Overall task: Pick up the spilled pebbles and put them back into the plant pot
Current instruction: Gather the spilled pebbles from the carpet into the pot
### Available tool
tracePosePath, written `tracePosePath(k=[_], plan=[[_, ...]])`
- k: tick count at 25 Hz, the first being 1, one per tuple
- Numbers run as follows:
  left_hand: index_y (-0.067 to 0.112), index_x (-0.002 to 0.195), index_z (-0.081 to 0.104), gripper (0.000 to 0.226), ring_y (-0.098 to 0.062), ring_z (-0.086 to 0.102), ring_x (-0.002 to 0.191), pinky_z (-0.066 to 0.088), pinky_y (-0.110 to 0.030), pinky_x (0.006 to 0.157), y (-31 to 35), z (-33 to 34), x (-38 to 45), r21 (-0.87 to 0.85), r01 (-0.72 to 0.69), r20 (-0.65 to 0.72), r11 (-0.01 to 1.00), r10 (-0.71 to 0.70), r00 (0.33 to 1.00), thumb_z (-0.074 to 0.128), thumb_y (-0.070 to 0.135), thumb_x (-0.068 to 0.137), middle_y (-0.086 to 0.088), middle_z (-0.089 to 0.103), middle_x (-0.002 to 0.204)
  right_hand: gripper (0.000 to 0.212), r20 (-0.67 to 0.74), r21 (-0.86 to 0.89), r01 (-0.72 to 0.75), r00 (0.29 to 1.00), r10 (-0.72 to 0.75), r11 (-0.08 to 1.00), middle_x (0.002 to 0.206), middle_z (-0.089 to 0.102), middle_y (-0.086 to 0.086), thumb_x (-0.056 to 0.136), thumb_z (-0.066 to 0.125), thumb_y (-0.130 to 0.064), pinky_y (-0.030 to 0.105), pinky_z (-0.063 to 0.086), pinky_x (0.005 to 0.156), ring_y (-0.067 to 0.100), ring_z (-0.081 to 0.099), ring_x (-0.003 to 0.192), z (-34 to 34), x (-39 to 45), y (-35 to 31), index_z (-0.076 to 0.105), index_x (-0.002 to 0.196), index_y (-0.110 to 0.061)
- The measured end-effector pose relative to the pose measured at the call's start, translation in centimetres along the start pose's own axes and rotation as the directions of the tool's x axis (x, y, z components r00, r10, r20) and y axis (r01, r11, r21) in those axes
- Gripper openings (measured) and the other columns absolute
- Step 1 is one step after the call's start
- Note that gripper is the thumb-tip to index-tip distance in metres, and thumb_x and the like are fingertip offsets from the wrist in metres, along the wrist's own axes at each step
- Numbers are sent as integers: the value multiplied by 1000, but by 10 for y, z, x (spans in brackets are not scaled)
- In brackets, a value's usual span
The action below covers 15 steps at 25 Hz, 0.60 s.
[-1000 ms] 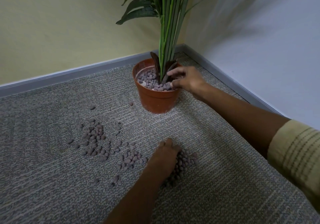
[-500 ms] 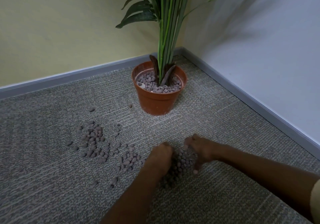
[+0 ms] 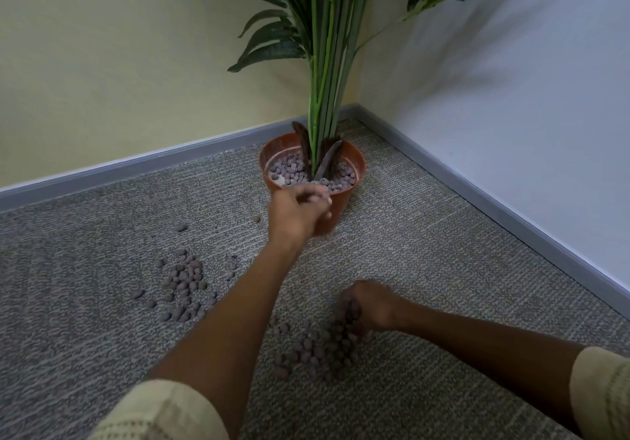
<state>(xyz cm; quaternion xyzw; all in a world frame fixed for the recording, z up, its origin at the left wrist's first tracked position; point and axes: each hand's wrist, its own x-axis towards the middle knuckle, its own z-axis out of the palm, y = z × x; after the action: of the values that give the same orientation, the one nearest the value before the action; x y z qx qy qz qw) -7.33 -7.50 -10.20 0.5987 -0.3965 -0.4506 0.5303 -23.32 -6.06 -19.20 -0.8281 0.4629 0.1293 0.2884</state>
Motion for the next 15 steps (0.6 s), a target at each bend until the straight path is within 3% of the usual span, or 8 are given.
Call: tracePosePath(k=[2,5,6,8,10,13,15], plan=[[10,86,67,10,-14,65,69,59,-28,75,12,-5,17,2,2,-39,1000,-2,999,65,2,81,-4,66,84,28,-10,36,-4,1000,5,999,100,70,10,74,70,-4,2,34,51,17,64,87,1,-2,3,69,101,-8],[8,79,66,9,-18,67,65,60,-24,69,20,-7,36,-67,37,-89,997,-43,995,65,0,82,-14,67,89,21,-17,127,-8,1000,10,992,87,68,12,74,71,-4,8,41,52,23,66,77,4,-4,8,67,93,-10],[4,81,66,4,-16,65,62,59,-20,64,24,-6,37,-116,58,-83,992,-68,994,64,2,83,-13,66,86,21,-31,113,7,1000,-3,994,90,71,14,74,71,-5,7,40,51,19,64,75,4,-4,9,67,93,-10],[-6,95,64,14,-14,62,65,56,-15,61,28,-5,37,-179,101,-53,979,-112,992,62,5,86,-9,63,82,25,-52,65,33,998,-30,997,97,73,12,74,71,-8,-2,33,49,13,61,76,5,-4,11,69,98,-10],[-8,104,61,20,-15,62,69,57,-17,67,28,-3,36,-235,113,-51,965,-129,990,60,3,87,-10,61,84,27,-70,49,68,995,-64,997,98,73,10,73,69,-9,-4,30,51,14,63,82,5,-4,11,70,100,-12],[-3,94,62,10,-19,65,84,59,-31,84,27,-5,32,-401,105,-114,910,-163,980,61,1,86,-14,63,97,26,-127,1,105,986,-104,994,106,71,7,77,66,-13,0,27,61,14,62,95,5,-5,8,71,103,-13],[0,90,62,5,-22,66,94,58,-34,87,23,-10,27,-483,67,-158,873,-162,974,61,2,86,-13,65,99,26,-166,-34,119,979,-123,992,109,69,6,80,65,-17,7,27,66,17,62,101,7,-5,6,71,105,-17]])
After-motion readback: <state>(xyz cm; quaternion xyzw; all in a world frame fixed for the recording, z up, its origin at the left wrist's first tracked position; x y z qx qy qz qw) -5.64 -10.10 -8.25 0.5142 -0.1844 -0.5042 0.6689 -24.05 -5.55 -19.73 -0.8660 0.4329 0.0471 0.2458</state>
